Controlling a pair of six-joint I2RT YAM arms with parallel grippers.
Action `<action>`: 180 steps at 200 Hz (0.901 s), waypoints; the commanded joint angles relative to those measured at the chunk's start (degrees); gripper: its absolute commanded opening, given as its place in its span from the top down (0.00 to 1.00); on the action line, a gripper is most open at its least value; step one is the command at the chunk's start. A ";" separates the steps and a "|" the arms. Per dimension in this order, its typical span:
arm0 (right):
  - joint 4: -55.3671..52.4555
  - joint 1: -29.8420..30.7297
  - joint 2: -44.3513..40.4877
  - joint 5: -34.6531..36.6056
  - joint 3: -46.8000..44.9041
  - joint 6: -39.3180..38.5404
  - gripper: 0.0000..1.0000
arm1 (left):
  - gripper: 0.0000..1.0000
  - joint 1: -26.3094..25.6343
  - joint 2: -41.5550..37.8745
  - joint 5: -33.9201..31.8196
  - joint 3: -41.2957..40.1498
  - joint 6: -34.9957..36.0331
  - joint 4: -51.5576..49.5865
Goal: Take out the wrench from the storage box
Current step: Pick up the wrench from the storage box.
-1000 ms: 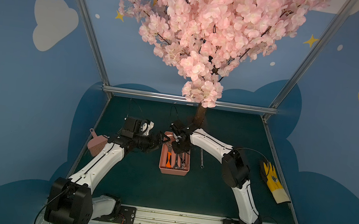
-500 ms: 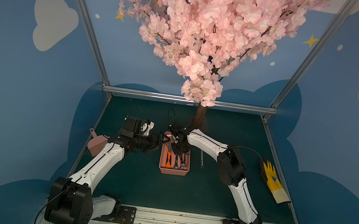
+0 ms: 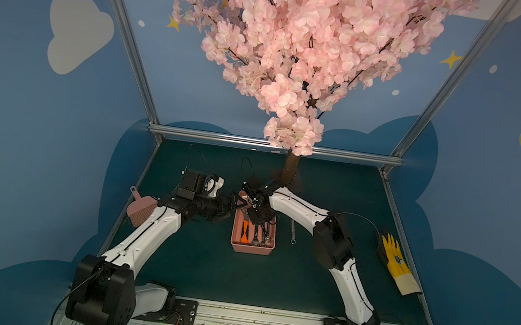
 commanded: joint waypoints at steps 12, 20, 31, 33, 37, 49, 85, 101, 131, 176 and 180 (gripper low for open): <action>-1.74 0.05 3.57 2.86 -0.89 0.72 0.91 | 0.00 0.26 0.21 0.87 0.20 1.41 -0.93; -1.28 0.06 2.72 3.00 -0.83 0.59 0.94 | 0.00 0.26 0.11 0.78 0.37 1.46 -1.01; -0.99 0.06 1.56 2.67 -0.44 0.34 0.98 | 0.00 0.26 0.19 0.87 0.45 1.42 -0.86; -0.99 0.06 1.34 2.54 -0.26 0.28 0.99 | 0.00 0.26 0.19 0.87 0.49 1.47 -0.84; -1.03 0.12 0.95 2.58 0.00 0.27 0.99 | 0.00 0.26 0.21 0.87 0.51 1.47 -0.84; -1.03 0.28 -0.37 2.52 0.58 0.15 1.00 | 0.00 0.26 0.37 0.87 0.63 1.57 -0.84; -2.25 0.84 -4.08 3.05 2.04 -0.14 1.00 | 0.00 0.26 0.20 1.12 0.74 1.26 -0.66; -3.59 1.00 -5.15 2.96 3.25 -0.18 1.00 | 0.00 0.25 -0.13 1.13 1.01 1.04 -0.75; -5.82 1.45 -7.08 3.10 5.41 -0.38 1.00 | 0.00 0.35 -1.05 0.48 1.64 1.55 -2.16; -10.37 1.51 -12.09 3.19 6.22 0.18 1.00 | 0.00 0.13 -1.92 0.91 1.44 0.14 -1.63; -10.87 1.47 -12.57 3.24 6.20 0.24 1.00 | 0.00 -0.10 -1.92 0.89 1.52 -0.12 -1.33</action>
